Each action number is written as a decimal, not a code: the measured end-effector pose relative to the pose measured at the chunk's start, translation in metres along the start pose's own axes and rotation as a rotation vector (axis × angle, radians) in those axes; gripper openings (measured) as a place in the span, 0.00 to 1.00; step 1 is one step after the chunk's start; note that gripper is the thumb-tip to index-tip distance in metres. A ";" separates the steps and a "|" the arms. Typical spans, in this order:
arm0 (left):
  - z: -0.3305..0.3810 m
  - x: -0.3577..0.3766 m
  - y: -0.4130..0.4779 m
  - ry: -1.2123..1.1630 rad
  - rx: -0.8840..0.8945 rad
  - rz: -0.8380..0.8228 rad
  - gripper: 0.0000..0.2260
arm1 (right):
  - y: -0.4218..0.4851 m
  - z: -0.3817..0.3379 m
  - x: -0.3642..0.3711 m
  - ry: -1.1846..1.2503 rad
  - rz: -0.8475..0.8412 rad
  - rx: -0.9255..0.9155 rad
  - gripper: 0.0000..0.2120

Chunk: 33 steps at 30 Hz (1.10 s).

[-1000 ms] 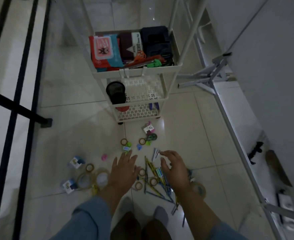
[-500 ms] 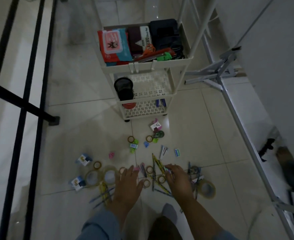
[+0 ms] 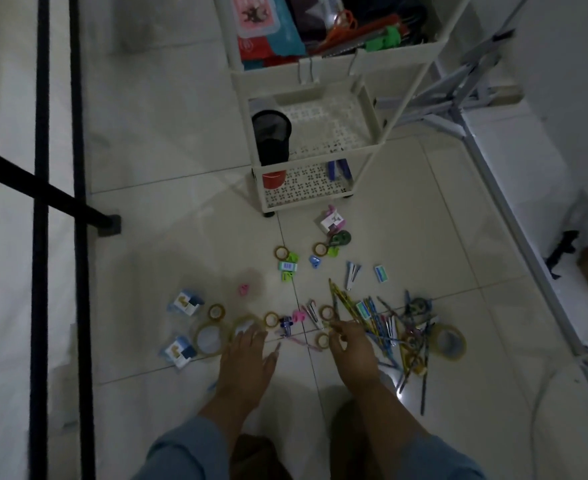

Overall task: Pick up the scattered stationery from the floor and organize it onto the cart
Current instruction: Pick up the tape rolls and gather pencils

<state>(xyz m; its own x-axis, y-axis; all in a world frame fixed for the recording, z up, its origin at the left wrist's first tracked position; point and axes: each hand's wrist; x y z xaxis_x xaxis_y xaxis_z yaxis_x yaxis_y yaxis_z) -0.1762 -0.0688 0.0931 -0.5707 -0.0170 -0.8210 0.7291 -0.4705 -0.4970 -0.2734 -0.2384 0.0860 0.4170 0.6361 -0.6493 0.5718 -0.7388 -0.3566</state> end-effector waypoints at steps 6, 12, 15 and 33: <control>-0.013 0.059 0.027 -0.073 -0.095 -0.011 0.24 | 0.023 0.044 0.045 -0.102 -0.116 -0.030 0.13; -0.074 0.116 0.087 0.086 -0.024 0.058 0.24 | 0.068 0.092 0.141 -0.338 -0.343 -0.402 0.17; -0.139 0.143 0.139 0.157 0.077 0.183 0.25 | 0.089 0.113 0.212 -0.388 -0.515 -0.617 0.16; -0.175 0.215 0.158 -0.177 -0.494 0.595 0.35 | 0.140 0.110 0.307 -0.683 -0.727 -1.266 0.52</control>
<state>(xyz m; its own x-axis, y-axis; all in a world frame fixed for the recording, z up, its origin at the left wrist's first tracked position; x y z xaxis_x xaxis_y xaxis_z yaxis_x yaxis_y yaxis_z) -0.1178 0.0074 -0.2110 -0.0536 -0.3025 -0.9516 0.9902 0.1070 -0.0897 -0.1435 -0.1709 -0.2373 -0.3680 0.2834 -0.8856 0.8300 0.5295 -0.1755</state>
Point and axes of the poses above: each hand's wrist, its own y-axis towards the middle knuckle, its own x-axis out of the palm, z = x × y, and after that the axes turned 10 degrees about z, right-handed
